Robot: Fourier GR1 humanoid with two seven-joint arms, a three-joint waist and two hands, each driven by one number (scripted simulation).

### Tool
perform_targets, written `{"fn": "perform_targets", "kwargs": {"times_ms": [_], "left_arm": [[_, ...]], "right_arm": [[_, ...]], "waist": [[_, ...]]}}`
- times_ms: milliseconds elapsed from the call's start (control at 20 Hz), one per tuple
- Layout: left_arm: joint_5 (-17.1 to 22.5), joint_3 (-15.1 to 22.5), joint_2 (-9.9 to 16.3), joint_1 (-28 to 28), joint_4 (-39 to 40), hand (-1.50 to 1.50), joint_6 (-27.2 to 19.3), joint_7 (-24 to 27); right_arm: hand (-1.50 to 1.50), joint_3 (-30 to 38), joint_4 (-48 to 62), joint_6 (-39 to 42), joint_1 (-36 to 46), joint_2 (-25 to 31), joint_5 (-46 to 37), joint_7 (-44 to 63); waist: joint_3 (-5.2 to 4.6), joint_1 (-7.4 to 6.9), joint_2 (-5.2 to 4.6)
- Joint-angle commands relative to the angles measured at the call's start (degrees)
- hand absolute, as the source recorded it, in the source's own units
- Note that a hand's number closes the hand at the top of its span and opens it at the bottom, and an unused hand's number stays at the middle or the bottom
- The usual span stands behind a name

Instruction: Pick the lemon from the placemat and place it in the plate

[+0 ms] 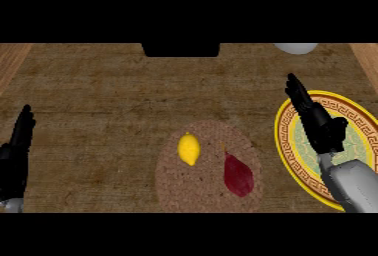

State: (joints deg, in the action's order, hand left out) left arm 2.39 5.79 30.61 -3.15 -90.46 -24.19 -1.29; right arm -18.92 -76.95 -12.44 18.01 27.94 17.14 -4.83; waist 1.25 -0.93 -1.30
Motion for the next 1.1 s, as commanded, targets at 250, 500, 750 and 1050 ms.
{"fn": "perform_targets", "kwargs": {"times_ms": [250,500,750,1050], "left_arm": [[10.83,8.70,-12.60,0.40,5.88,0.00,8.89,-8.78],[13.34,9.85,-15.53,0.74,5.33,0.00,10.56,-9.73],[13.78,6.53,-17.45,6.64,13.94,0.00,13.90,-7.87],[13.72,5.78,-16.71,2.97,12.21,0.00,15.30,-7.06]], "right_arm": [[1.50,2.44,-2.49,1.55,20.39,-3.12,-0.18,2.99],[-1.50,-1.31,1.63,-21.42,14.01,-6.39,-18.23,3.36],[-1.50,-2.38,-0.01,-18.74,10.83,-12.46,-19.50,-1.46],[-1.50,-6.30,-7.90,-8.15,11.08,-1.63,-25.66,14.10]], "waist": [[-1.52,-0.38,0.61],[-1.31,1.07,1.26],[-1.27,1.01,1.27],[-1.38,1.51,1.56]]}}
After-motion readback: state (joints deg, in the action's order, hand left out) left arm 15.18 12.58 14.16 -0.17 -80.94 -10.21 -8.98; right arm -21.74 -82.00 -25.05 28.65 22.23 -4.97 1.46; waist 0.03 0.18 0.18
